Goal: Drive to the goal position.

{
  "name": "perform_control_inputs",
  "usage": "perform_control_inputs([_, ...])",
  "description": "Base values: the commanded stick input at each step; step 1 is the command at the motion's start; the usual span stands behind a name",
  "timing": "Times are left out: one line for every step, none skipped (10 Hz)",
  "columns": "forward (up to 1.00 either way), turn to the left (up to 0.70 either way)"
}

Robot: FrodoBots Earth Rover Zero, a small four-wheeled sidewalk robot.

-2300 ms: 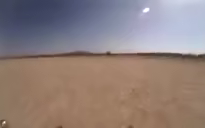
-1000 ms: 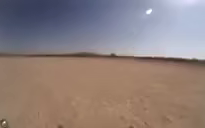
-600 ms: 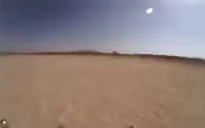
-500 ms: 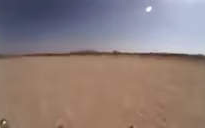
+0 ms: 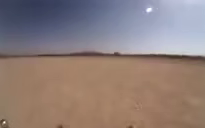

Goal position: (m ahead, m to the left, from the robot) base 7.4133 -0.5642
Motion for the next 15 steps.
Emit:
perform_control_inputs([1.00, 0.00])
perform_control_inputs([1.00, 0.00])
perform_control_inputs([1.00, 0.00])
perform_control_inputs([1.00, 0.00])
perform_control_inputs([1.00, 0.00])
perform_control_inputs([1.00, 0.00])
perform_control_inputs([1.00, 0.00])
perform_control_inputs([1.00, 0.00])
perform_control_inputs([1.00, 0.00])
perform_control_inputs([1.00, 0.00])
perform_control_inputs([1.00, 0.00])
perform_control_inputs([1.00, 0.00])
perform_control_inputs([1.00, 0.00])
perform_control_inputs([1.00, 0.00])
perform_control_inputs([1.00, 0.00])
